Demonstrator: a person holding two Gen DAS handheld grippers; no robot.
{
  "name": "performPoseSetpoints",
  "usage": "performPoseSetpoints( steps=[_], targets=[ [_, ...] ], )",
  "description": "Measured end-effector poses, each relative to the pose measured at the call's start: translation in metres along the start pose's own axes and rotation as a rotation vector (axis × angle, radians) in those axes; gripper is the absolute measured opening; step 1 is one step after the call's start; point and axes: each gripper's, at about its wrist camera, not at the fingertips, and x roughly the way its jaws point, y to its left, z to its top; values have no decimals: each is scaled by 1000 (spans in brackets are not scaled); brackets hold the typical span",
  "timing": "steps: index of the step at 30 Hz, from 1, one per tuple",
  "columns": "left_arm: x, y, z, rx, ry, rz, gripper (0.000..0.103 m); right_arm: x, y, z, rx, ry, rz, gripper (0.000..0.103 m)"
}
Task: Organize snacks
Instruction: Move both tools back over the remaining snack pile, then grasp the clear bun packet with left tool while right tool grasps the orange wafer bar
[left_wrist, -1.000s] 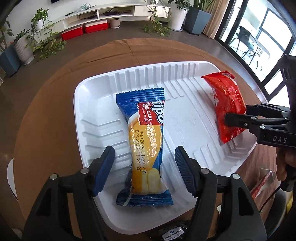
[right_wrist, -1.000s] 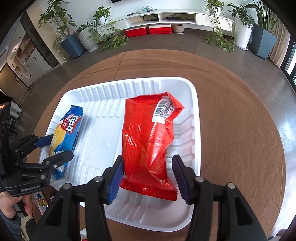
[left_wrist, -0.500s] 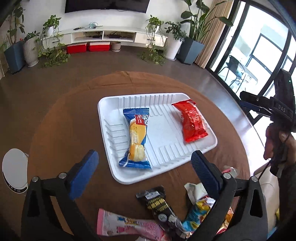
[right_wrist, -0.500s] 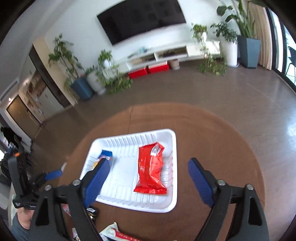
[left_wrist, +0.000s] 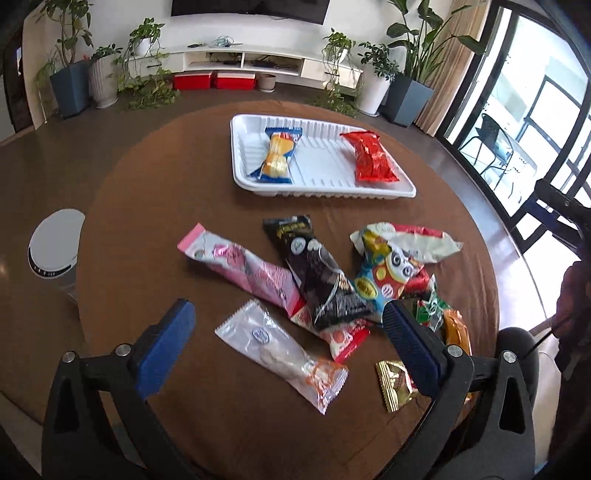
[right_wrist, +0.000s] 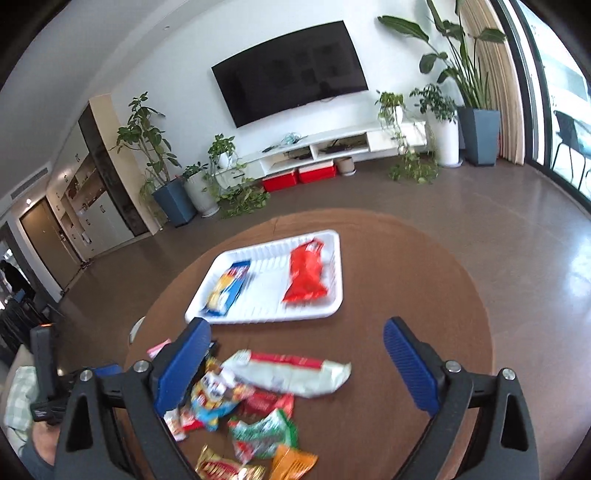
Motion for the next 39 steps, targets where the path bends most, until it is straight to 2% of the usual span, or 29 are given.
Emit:
performPoseSetpoints(
  steps=[4, 8, 13, 16, 22, 27, 35, 37, 39],
  targets=[
    [22, 1, -24, -43, 72, 83, 103, -17, 13, -41, -4, 2, -13, 97],
    [32, 2, -31, -68, 102, 146, 103, -21, 19, -77, 0, 38, -11, 97],
    [51, -9, -29, -22, 146, 201, 102, -16, 14, -94, 55, 84, 1, 97],
    [63, -8, -29, -15, 177, 241, 102, -17, 13, -95, 58, 79, 3, 97],
    [71, 11, -31, -25, 222, 258, 102, -15, 16, -98, 43, 81, 0, 97],
    [59, 27, -31, -47, 208, 267, 102, -15, 17, -100, 44, 87, -3, 97],
    [70, 19, -14, 19, 210, 283, 102, -16, 25, -105, 28, 114, -14, 97],
    [79, 15, -15, 43, 234, 280, 93, -18, 27, -107, 32, 120, -16, 97],
    [80, 15, -14, 35, 226, 253, 88, -20, 29, -110, 28, 136, -13, 97]
  ],
)
